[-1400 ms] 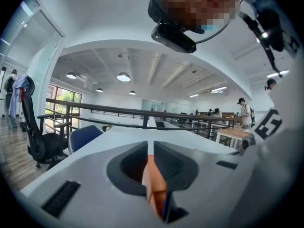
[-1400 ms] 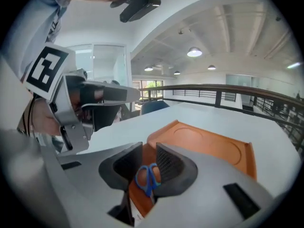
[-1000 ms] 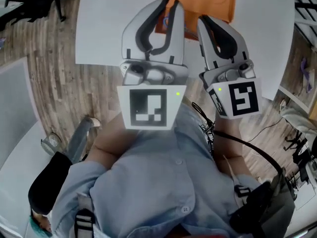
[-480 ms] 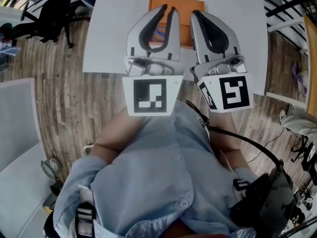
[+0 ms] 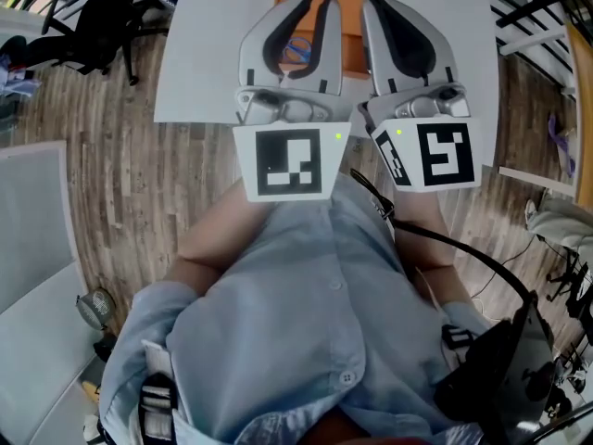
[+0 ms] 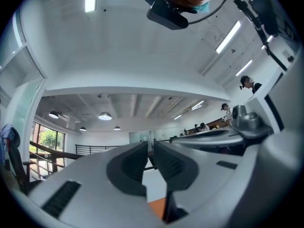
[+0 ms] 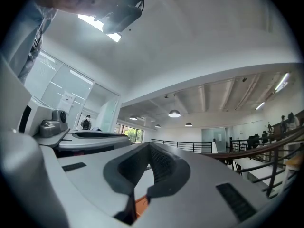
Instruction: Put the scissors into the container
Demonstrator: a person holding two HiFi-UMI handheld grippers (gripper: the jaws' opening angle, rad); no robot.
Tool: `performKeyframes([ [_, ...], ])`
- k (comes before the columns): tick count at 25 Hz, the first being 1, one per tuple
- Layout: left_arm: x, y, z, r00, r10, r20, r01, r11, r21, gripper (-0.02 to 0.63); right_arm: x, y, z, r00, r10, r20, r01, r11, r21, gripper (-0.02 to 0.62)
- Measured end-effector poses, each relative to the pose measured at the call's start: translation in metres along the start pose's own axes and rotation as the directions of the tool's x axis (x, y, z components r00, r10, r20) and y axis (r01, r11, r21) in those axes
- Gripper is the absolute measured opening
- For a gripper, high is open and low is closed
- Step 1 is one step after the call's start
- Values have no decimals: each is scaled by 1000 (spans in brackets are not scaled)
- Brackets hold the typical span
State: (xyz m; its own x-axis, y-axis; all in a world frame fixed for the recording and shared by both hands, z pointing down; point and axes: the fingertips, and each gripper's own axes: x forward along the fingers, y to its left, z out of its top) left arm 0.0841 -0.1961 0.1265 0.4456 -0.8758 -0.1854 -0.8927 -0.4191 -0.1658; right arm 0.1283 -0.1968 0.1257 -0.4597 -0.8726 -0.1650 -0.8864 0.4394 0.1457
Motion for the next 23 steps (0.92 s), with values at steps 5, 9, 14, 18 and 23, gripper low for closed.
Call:
performKeyframes([
  [5, -1, -3, -1, 1000, -3, -2, 3, 1000, 0, 44, -5, 0, 2, 1000, -5, 15, 5, 1000, 2, 11],
  [9, 3, 5, -2, 1000, -3, -3, 3, 1000, 7, 44, 2, 2, 0, 1000, -6, 12, 6, 1000, 7, 9],
  [14, 0, 1, -1, 1000, -6, -7, 6, 1000, 7, 44, -2, 3, 1, 1000, -3, 12, 3, 1000, 9, 9],
  [18, 2, 1, -3, 1000, -8, -9, 8, 1000, 13, 44, -1, 3, 0, 1000, 1, 11, -1, 1000, 11, 9],
  [23, 5, 5, -6, 1000, -5, -11, 5, 1000, 14, 44, 5, 4, -4, 1000, 7, 7, -7, 1000, 9, 9],
])
